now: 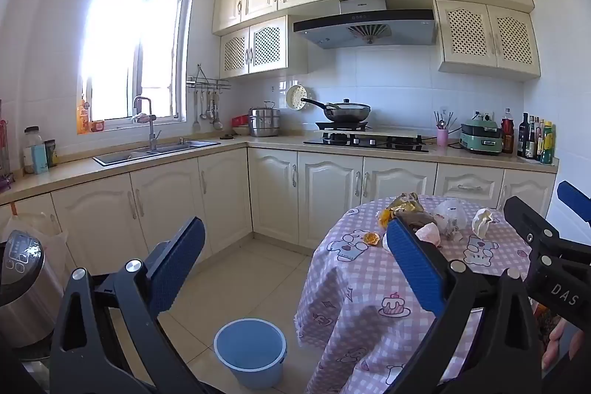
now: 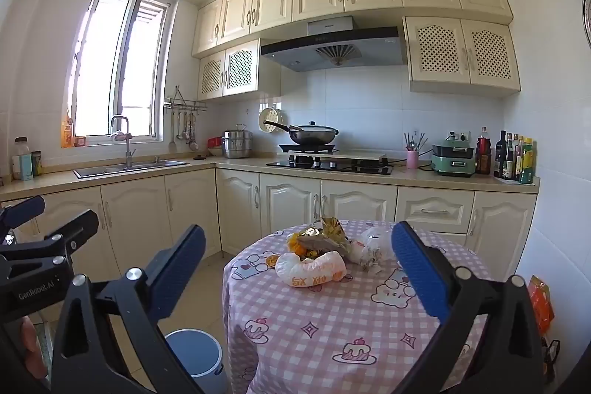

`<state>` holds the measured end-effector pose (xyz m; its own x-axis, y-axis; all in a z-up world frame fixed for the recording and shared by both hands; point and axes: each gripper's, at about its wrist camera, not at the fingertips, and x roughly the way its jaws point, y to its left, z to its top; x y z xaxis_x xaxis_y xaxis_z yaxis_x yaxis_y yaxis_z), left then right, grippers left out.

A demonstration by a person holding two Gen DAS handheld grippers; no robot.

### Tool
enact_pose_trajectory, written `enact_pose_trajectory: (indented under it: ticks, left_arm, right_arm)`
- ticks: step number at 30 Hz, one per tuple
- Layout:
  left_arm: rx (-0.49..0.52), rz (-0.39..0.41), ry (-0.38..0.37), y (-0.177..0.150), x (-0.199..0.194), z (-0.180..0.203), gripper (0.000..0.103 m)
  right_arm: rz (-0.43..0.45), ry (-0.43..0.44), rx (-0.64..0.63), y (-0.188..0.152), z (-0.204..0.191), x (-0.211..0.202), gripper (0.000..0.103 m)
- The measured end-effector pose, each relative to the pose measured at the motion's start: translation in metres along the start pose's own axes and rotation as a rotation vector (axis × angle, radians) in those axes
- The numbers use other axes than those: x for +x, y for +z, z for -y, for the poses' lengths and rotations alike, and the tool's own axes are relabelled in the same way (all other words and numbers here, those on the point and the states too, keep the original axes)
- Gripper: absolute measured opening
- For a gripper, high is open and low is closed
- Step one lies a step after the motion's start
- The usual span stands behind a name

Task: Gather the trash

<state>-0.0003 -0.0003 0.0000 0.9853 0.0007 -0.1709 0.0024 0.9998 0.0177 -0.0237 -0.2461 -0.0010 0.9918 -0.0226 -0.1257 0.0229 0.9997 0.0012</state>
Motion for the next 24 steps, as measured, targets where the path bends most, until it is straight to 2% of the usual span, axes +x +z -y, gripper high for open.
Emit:
enact_pose_trajectory:
  ticks: [24]
  left_arm:
    - [0.010, -0.006, -0.016, -0.0004, -0.0003, 0.0025, 0.095]
  right_arm:
    - [-0.007, 0.008, -0.001, -0.0053, -0.0006, 0.0068, 0.099]
